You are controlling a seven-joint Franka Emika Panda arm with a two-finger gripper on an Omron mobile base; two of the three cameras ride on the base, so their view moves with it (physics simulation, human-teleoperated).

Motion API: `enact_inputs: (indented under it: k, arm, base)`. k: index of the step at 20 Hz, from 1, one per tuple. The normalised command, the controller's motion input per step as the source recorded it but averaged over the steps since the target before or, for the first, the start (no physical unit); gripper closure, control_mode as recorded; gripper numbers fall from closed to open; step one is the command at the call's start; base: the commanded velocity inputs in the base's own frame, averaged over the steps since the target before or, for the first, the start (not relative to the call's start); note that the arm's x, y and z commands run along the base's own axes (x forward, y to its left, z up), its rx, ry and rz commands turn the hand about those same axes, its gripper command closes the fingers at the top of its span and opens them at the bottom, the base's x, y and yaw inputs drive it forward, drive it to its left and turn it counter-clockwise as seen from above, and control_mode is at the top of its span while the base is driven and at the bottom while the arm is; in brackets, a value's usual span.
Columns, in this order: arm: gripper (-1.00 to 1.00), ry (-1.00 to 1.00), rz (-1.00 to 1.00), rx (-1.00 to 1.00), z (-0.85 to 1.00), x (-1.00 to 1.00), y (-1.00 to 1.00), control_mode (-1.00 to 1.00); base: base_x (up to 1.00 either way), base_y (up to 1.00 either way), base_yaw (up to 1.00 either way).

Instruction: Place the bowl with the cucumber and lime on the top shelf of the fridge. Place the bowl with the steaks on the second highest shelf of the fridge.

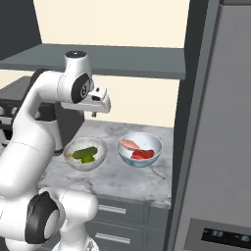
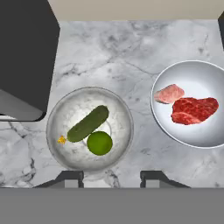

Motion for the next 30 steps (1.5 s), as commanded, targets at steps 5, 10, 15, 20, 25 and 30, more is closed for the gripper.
enact_inputs:
  k: [5, 10, 15, 20, 25, 30]
  arm:
    - [-1.00, 0.17, -0.08, 0.08, -0.46, -0.32, -0.02, -1.00]
    - [-1.00, 0.39, -0.26, 0.15, -1.00, -0.10, -0.08, -1.00]
    - [-1.00, 0.27, -0.30, 0.01, -1.00, 0.00, -0.11, -1.00]
    - [-1.00, 0.06, -0.29, -0.01, -0.97, 0.05, -0.13, -1.00]
    - [-1.00, -0.08, -0.13, -0.02, -0.47, 0.48, 0.00, -1.00]
    - [-1.00, -0.01, -0.07, 0.00, -0.30, 0.40, 0.00, -1.00]
  base:
    - [0.00, 0.00, 0.00]
    - [0.00, 0.00, 0.00]
    - [0.00, 0.00, 0.00]
    - [0.00, 0.00, 0.00]
    - [0.00, 0.00, 0.00]
    - [0.00, 0.00, 0.00]
